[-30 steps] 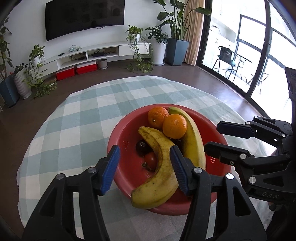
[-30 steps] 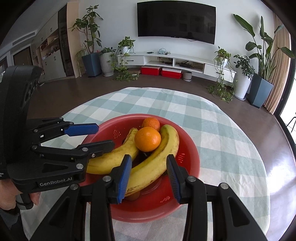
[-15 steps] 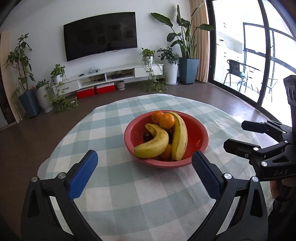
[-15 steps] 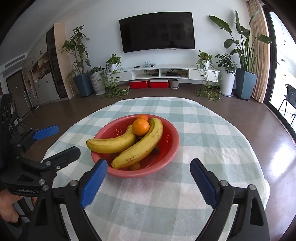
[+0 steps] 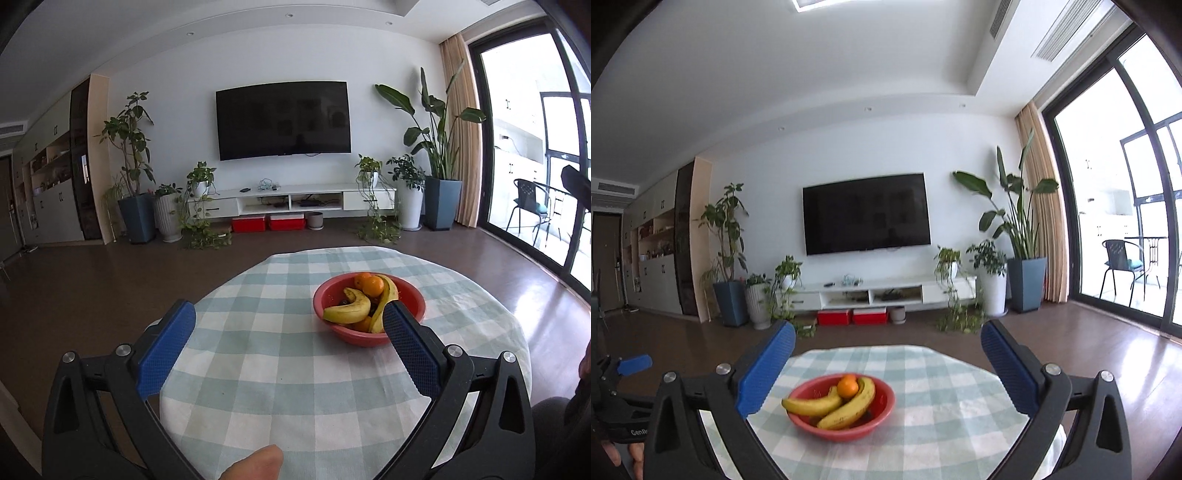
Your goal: Organize fruits
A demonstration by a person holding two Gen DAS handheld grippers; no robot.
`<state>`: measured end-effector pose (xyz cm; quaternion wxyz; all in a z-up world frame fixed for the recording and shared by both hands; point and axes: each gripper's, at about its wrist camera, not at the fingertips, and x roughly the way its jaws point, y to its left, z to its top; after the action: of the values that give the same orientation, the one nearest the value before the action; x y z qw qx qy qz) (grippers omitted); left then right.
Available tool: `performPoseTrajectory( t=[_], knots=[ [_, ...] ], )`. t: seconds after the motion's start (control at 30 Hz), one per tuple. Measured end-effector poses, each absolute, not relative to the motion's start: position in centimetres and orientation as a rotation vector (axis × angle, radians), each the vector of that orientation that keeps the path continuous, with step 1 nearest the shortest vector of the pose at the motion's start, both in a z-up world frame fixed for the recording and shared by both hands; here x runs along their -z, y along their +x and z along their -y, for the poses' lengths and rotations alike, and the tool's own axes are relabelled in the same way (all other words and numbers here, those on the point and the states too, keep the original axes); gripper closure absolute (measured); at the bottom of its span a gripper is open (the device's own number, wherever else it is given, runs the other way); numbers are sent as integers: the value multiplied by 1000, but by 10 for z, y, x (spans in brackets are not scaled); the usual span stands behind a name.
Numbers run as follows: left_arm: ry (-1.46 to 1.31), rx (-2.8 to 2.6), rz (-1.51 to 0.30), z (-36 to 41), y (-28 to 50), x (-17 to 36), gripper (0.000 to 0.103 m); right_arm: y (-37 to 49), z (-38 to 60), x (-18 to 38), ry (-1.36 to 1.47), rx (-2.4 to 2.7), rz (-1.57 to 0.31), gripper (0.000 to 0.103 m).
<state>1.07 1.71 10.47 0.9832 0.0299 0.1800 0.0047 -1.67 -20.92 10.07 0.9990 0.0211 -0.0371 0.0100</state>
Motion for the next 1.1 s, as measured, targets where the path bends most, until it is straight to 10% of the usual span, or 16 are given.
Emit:
performPoseTrajectory(
  t=[0.13, 0.53, 1.1],
  knots=[
    [51, 4, -369, -15, 3, -112, 0, -36, 209, -116, 35, -3, 130, 0],
    [66, 21, -577, 10, 9, -71, 0, 27, 218, -49, 34, 26, -476, 0],
    [31, 30, -677, 7, 32, -38, 0, 17, 209, -16, -3, 22, -567, 0]
  ],
)
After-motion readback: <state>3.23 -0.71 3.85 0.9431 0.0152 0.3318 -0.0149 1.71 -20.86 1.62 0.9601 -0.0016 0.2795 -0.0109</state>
